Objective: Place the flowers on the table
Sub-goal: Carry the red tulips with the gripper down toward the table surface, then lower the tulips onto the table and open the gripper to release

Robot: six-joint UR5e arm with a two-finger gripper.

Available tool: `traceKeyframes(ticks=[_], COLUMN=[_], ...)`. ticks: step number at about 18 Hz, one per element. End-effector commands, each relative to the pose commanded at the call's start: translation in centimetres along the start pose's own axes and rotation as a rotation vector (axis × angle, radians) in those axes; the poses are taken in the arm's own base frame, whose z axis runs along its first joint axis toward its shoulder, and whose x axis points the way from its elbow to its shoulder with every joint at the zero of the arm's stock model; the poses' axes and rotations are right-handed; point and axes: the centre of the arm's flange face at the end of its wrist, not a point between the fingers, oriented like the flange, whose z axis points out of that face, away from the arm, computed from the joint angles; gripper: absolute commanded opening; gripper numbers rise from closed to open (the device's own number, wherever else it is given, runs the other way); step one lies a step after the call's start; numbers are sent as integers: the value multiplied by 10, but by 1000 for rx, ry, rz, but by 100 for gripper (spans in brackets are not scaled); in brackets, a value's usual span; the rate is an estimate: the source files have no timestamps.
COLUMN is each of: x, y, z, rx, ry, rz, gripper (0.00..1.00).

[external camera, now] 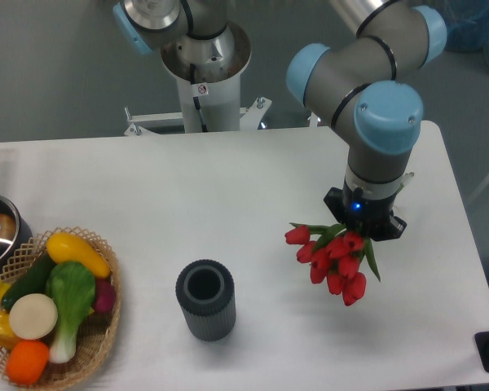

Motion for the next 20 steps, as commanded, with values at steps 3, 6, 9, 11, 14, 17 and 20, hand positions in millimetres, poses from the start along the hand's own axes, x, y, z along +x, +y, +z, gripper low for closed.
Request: traceKeyframes(ticks=[3,6,9,11,14,17,20], x=[4,6,9,11,11,10,13], y=[-9,-17,-16,-16,-16,-17,-14], z=[16,36,43,45,44,44,48], rx=[-7,-23,-25,-27,-24,-20,-15], ry=[25,52,65,70,68,56,40], rz=[0,-7,-8,-6,-8,-20,-22], gripper=[0,0,4,8,17,24,81])
